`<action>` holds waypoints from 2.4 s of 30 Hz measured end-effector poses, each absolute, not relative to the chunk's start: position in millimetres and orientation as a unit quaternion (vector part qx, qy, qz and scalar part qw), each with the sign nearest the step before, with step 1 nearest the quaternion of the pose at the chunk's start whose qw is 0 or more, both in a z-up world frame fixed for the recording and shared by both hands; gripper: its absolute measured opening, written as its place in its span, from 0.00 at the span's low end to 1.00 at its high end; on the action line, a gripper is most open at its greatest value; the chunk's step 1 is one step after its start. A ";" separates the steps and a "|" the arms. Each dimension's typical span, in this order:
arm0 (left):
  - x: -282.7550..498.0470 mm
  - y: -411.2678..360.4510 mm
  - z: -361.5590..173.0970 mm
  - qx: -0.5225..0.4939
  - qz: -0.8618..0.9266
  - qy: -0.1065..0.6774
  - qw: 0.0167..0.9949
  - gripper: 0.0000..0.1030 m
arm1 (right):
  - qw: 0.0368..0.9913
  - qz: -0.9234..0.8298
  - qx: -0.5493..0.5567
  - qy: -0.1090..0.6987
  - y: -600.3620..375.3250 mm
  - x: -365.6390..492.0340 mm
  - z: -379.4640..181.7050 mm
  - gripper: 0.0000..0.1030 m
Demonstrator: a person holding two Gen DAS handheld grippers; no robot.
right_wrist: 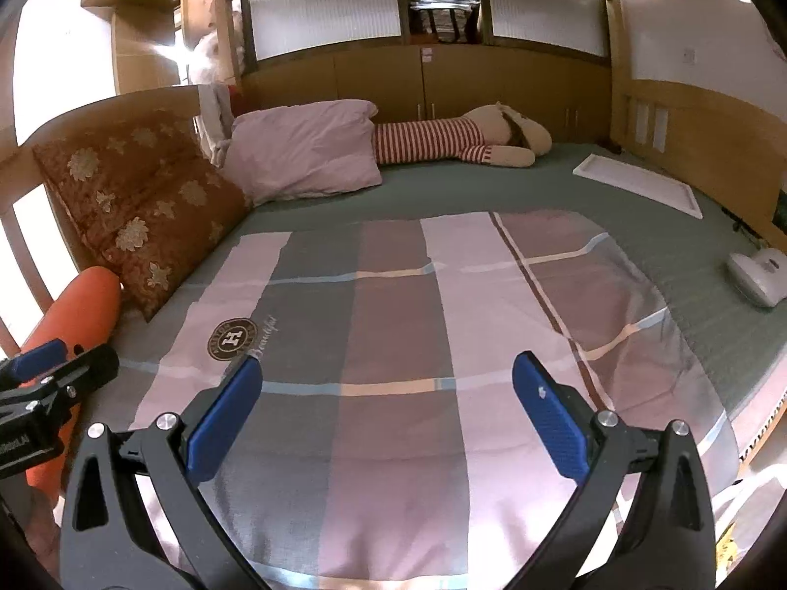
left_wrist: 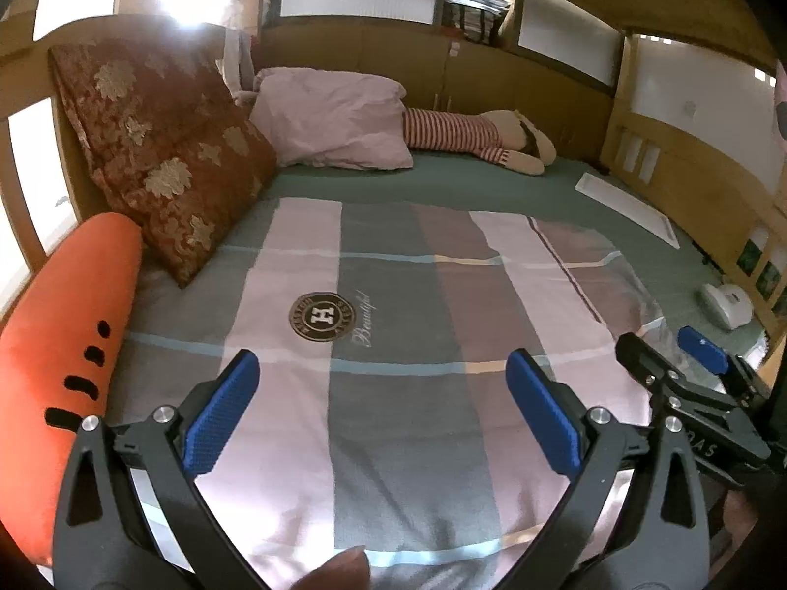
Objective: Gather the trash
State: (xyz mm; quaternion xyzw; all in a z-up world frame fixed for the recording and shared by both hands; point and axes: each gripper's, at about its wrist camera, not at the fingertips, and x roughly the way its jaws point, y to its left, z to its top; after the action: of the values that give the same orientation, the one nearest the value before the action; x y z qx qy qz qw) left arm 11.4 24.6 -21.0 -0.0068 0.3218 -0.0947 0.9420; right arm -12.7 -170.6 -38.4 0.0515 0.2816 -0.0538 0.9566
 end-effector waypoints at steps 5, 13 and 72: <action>10.8 17.9 -21.1 0.016 -0.066 0.316 0.946 0.97 | 0.958 -0.056 0.044 0.279 -169.6 -12.6 -38.4 0.97; 10.8 7.2 -26.3 0.047 -0.070 0.326 0.942 0.97 | 0.959 -0.060 0.035 0.273 -168.7 -13.5 -36.3 0.97; 14.2 9.1 -31.5 0.048 -0.081 0.339 0.936 0.97 | 0.959 -0.059 0.032 0.276 -167.3 -12.4 -35.6 0.97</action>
State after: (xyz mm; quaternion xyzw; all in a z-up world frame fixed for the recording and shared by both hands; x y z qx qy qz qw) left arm 14.2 9.1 -31.5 0.0476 0.3388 -0.0810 0.9362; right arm -12.4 -167.3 -35.6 0.0324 0.2760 -0.0592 0.9588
